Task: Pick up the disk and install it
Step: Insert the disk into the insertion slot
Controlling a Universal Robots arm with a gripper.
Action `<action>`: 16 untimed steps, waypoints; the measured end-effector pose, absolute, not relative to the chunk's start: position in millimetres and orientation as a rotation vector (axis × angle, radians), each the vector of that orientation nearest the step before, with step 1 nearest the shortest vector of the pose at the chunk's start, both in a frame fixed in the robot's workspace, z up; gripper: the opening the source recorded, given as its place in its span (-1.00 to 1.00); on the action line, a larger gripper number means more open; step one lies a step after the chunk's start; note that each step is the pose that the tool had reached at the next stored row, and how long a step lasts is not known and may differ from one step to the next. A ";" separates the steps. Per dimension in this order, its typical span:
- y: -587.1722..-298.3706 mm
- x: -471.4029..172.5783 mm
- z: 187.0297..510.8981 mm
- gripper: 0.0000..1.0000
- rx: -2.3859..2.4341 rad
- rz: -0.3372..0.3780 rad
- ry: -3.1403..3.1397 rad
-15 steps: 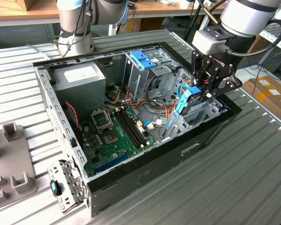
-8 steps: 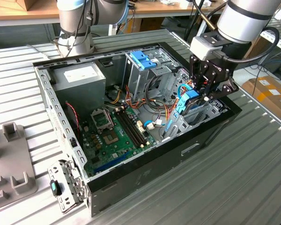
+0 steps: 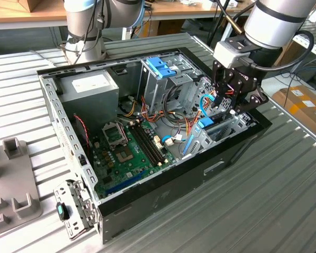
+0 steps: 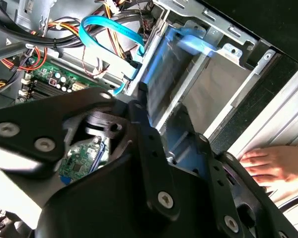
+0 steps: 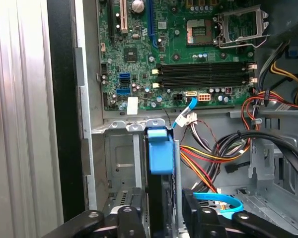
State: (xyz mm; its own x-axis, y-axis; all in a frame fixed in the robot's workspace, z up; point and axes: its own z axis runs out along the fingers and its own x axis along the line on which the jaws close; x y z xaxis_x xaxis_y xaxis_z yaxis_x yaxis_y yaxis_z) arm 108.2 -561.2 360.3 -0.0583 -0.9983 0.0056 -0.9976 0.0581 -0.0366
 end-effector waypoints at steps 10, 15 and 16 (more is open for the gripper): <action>-561.2 108.1 359.8 -0.04 -2.141 -0.048 2.270; -561.1 108.1 359.4 -0.04 -2.159 -0.010 2.288; -561.2 108.1 359.4 -0.04 -2.159 -0.010 2.288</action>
